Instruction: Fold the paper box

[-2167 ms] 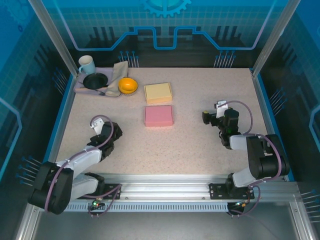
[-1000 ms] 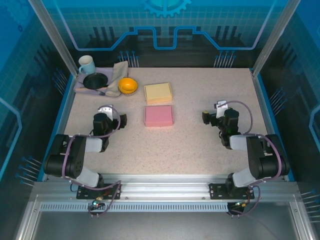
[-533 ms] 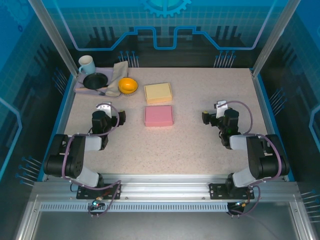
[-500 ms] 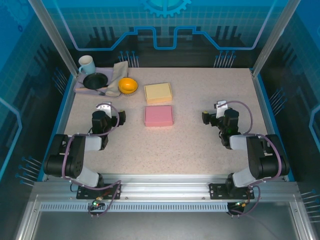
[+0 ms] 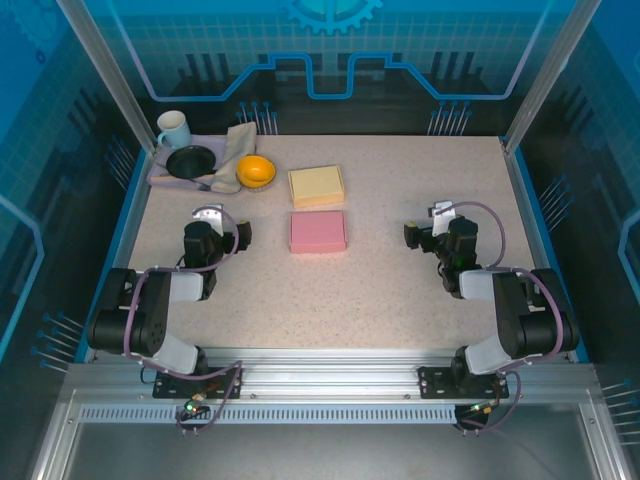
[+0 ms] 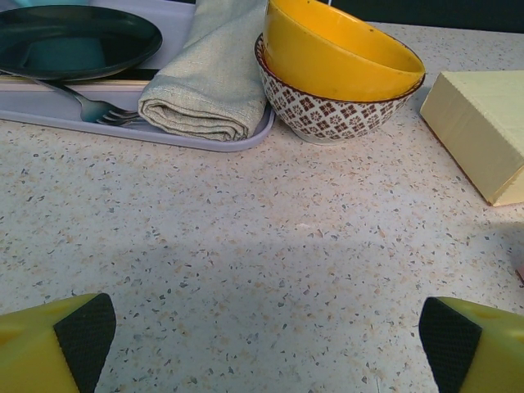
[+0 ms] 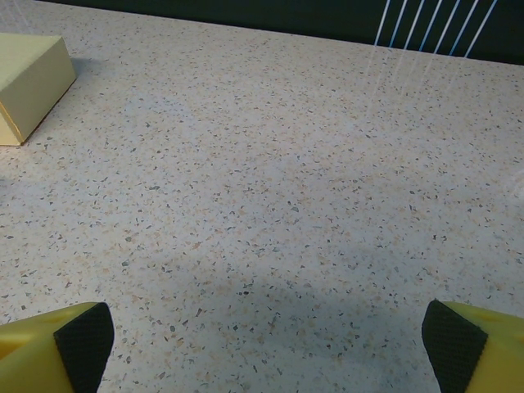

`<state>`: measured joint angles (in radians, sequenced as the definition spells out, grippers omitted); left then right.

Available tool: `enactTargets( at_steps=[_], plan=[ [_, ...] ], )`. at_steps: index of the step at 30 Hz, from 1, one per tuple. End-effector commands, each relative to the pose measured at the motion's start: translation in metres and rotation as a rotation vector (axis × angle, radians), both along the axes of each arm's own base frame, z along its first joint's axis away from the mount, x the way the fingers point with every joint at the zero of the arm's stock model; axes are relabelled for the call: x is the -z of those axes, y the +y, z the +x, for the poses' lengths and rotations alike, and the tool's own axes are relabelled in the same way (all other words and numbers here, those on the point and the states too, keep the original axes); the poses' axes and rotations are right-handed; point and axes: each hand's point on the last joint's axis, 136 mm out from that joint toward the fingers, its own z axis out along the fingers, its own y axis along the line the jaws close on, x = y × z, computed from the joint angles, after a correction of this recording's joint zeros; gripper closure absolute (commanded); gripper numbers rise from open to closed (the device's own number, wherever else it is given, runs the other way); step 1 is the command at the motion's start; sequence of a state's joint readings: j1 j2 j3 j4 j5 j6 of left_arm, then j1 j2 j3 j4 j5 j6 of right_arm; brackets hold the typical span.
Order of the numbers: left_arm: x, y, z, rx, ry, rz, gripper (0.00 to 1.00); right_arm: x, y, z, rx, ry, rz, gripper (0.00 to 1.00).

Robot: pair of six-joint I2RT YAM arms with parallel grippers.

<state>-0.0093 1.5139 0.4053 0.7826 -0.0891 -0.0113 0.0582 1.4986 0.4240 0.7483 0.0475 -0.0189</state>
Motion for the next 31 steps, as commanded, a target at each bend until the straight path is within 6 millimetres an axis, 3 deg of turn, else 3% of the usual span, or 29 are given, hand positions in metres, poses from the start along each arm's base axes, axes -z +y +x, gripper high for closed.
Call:
enactTargets(
  at_steps=[1, 31],
  plan=[
    [-0.0033, -0.0018, 0.0031, 0.008, -0.009, 0.007, 0.01, -0.0016, 0.0001, 0.0026, 0.0, -0.002, 0.01, 0.0],
    [-0.0032, -0.0034, 0.0035, 0.02, -0.007, 0.005, 0.01, -0.0013, 0.0004, 0.0024, -0.001, -0.001, 0.01, 0.0]
  ],
)
